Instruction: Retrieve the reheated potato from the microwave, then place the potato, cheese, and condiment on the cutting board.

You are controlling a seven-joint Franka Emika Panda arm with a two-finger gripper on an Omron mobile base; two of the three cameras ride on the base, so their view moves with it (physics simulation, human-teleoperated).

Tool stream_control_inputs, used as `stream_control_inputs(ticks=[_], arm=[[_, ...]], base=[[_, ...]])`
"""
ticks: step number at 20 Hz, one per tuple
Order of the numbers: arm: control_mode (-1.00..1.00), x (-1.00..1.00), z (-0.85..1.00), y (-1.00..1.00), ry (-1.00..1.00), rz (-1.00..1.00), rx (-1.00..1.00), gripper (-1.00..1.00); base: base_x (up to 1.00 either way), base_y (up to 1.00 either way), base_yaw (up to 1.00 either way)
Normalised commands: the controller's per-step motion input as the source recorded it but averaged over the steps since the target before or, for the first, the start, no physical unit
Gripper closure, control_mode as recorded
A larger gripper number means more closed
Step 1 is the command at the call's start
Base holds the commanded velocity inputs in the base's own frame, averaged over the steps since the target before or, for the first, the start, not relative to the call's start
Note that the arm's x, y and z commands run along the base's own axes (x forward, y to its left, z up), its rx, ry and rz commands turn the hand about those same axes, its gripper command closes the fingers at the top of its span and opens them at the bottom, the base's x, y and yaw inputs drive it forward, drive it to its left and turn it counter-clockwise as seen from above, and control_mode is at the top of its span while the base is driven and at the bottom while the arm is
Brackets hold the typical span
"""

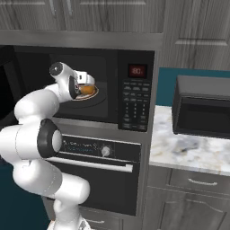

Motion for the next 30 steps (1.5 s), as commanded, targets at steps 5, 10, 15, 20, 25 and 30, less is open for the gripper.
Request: stream_control_inputs(ticks=[5,10,15,20,25,30], arm=[[-1.00,0.16,-0.09,0.07,0.00,-0.08,0.00,-1.00],[-1.00,0.05,-0.11,0.08,0.00,-0.09,0.01,-1.00],[-1.00,0.08,-0.12,0.06,0.00,-0.04,0.05,-1.00],[-1.00,0.24,-0.04,0.00,0.00,-0.03,0.05,-1.00],[-1.00,0.27,-0.03,0.00,0.01,-0.04,0.05,-1.00],[-1.00,0.21,-0.08,0.00,0.06,-0.05,0.06,-1.00]], base=[[0.00,0.00,0.00],[0.00,0.00,0.00],[0.00,0.00,0.00],[0.00,0.00,0.00],[0.00,0.00,0.00],[0.00,0.00,0.00]])
